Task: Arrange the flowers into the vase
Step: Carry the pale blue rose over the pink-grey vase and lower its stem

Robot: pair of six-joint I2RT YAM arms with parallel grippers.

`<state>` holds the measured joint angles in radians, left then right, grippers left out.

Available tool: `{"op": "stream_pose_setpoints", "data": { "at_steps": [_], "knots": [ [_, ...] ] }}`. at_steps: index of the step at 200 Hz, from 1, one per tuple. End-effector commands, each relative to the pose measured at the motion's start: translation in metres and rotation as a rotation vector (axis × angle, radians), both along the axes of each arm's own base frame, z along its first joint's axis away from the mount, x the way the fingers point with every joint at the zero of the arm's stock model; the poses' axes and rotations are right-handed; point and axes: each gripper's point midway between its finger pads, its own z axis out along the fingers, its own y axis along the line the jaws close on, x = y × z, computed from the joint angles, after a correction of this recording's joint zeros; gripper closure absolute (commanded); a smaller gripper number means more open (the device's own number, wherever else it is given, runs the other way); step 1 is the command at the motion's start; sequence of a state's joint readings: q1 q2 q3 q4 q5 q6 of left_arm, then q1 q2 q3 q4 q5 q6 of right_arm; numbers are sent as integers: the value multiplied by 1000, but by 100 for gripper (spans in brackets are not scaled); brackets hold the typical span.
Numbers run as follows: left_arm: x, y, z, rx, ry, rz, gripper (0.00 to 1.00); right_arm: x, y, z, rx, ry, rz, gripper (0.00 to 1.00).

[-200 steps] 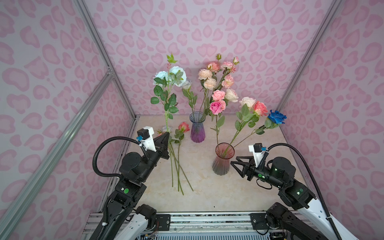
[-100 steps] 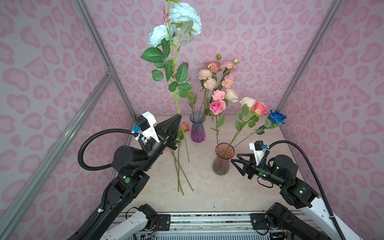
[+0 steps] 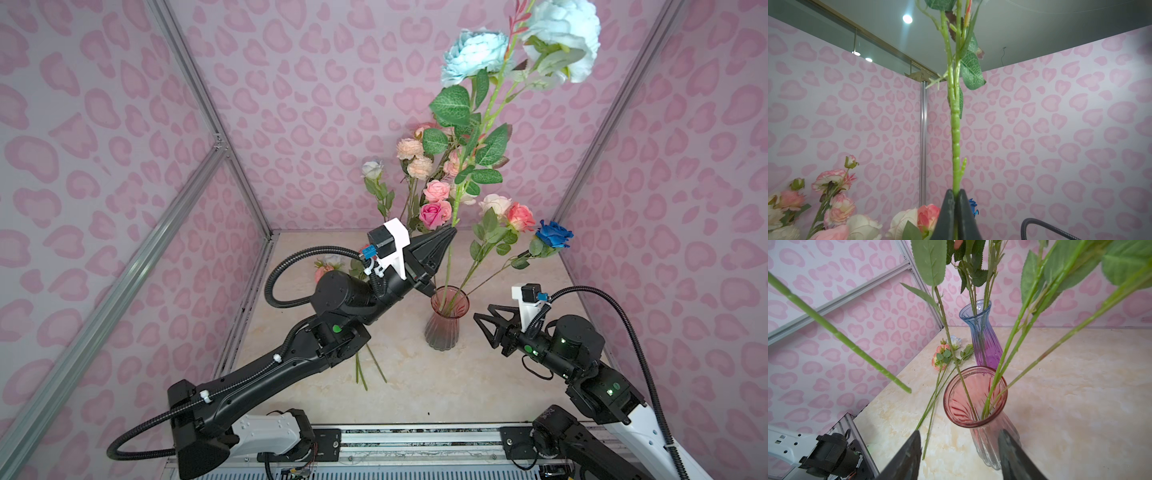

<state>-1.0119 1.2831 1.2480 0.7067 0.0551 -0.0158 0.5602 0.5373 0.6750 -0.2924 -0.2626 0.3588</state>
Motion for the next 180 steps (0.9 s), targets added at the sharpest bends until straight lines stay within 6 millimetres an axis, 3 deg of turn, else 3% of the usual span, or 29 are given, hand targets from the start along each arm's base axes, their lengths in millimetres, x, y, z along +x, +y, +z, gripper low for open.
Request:
{"op": "stream_pose_setpoints", "data": {
  "at_steps": [1,62,131,180],
  "knots": [
    [7,-4,9,-62,-53,62,97,0,-5,-4,2,13,-26,40],
    [41,-30,-33,-10,11,161,97,0,-2,-10,16,29,-8,40],
    [64,-29,-108,12,232,187,97,3,-1,-19,20,46,-17,40],
    [70,-34,-139,53,317,191,97,5,2,-21,26,57,-9,40]
  ]
}}
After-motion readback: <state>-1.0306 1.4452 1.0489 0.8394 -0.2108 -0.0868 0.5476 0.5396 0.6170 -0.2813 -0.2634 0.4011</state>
